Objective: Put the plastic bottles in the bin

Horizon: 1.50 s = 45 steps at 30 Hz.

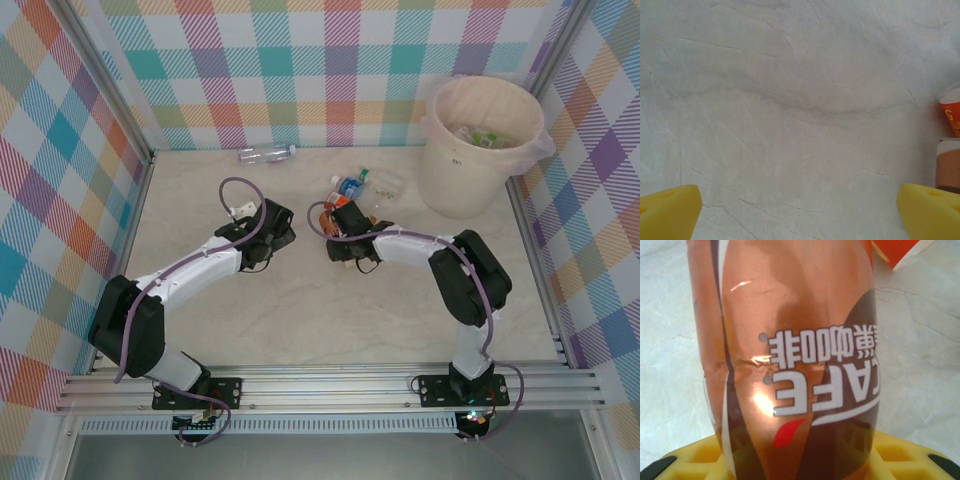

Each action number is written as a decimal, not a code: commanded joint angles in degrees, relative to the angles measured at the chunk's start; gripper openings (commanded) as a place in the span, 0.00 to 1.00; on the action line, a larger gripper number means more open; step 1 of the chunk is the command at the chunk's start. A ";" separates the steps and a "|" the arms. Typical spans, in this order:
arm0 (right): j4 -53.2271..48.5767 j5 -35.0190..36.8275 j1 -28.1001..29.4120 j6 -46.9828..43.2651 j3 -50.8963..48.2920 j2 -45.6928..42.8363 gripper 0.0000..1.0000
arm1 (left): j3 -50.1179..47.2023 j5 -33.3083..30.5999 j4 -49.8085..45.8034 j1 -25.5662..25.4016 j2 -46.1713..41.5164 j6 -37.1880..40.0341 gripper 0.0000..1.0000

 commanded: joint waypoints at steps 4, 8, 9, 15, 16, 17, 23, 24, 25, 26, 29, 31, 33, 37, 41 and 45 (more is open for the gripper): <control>-0.83 0.62 0.07 0.32 -3.06 -7.44 0.36 | 1.24 0.96 0.45 0.64 -0.08 0.52 1.00; 0.89 1.63 -0.01 -0.64 -4.22 -12.06 0.35 | 1.34 1.13 0.48 0.63 -0.27 0.45 1.00; 1.78 1.35 -0.04 -1.26 -4.43 -13.25 0.35 | 1.33 1.24 0.48 0.64 -0.36 0.42 1.00; 6.40 -1.57 -0.96 -2.78 -5.12 -20.14 0.33 | 1.25 1.26 0.24 0.65 -0.88 0.31 1.00; 6.51 -1.71 -1.21 -2.65 -4.94 -21.05 0.33 | 1.24 1.22 0.24 0.63 -0.97 0.33 1.00; 6.80 -2.01 -1.68 -2.32 -4.86 -22.09 0.33 | 1.19 1.18 0.23 0.63 -1.05 0.30 1.00; 8.84 -5.60 -6.83 0.47 -4.69 -28.00 0.33 | 1.01 1.41 0.39 0.63 -1.11 0.21 1.00; 8.78 -5.86 -7.94 0.41 -4.43 -28.88 0.33 | 1.01 1.47 0.35 0.64 -1.16 0.11 1.00; 8.84 -6.21 -8.95 0.39 -4.27 -29.67 0.33 | 0.95 1.49 0.23 0.63 -1.22 0.23 1.00; 8.84 -7.14 -10.48 0.47 -4.06 -30.59 0.33 | 0.89 1.47 0.18 0.63 -1.28 0.17 1.00; 9.42 -9.09 -15.07 0.65 -3.28 -32.83 0.33 | 0.71 1.45 0.35 0.67 -1.83 0.21 1.00; 10.28 -9.67 -18.14 -0.16 -2.42 -33.84 0.33 | 0.63 1.69 0.62 0.65 -2.07 0.32 1.00; 10.05 -10.25 -20.90 -1.39 -0.51 -33.90 0.33 | 0.63 1.97 0.73 0.63 -2.10 0.28 1.00; 9.62 -10.30 -25.72 -3.56 4.30 -32.58 0.34 | 0.62 2.19 0.74 0.63 -2.27 0.20 1.00; 7.46 -10.20 -31.04 -3.35 10.40 -29.39 0.33 | 0.44 2.06 0.48 0.63 -2.82 0.19 1.00; 3.33 -9.93 -36.25 -3.07 18.23 -24.58 0.33 | 0.28 1.54 0.30 0.63 -3.57 0.31 1.00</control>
